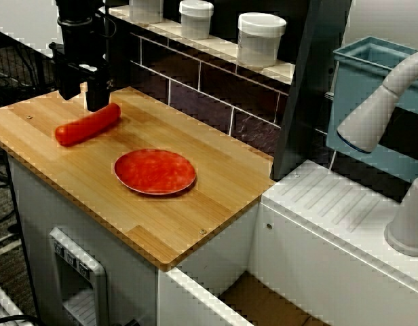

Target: Put the object on the plate

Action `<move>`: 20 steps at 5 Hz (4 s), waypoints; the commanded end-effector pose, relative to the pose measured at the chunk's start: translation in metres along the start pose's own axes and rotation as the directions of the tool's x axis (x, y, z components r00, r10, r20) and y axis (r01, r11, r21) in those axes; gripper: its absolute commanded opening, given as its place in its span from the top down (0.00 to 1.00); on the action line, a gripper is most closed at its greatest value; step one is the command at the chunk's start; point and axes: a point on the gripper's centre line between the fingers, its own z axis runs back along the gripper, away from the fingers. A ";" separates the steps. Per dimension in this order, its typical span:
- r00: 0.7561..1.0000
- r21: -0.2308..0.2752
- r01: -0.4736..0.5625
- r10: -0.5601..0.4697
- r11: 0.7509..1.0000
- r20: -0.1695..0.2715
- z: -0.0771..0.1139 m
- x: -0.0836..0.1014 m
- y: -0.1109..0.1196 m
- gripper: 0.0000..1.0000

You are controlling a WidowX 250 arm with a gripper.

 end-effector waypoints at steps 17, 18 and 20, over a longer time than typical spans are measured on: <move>0.920 0.046 0.370 -0.373 0.928 0.121 0.004 -0.024 -0.122 1.00; 0.917 0.068 0.382 -0.387 0.922 0.100 -0.012 -0.027 -0.132 1.00; 0.917 0.083 0.389 -0.394 0.917 0.065 -0.026 -0.042 -0.132 1.00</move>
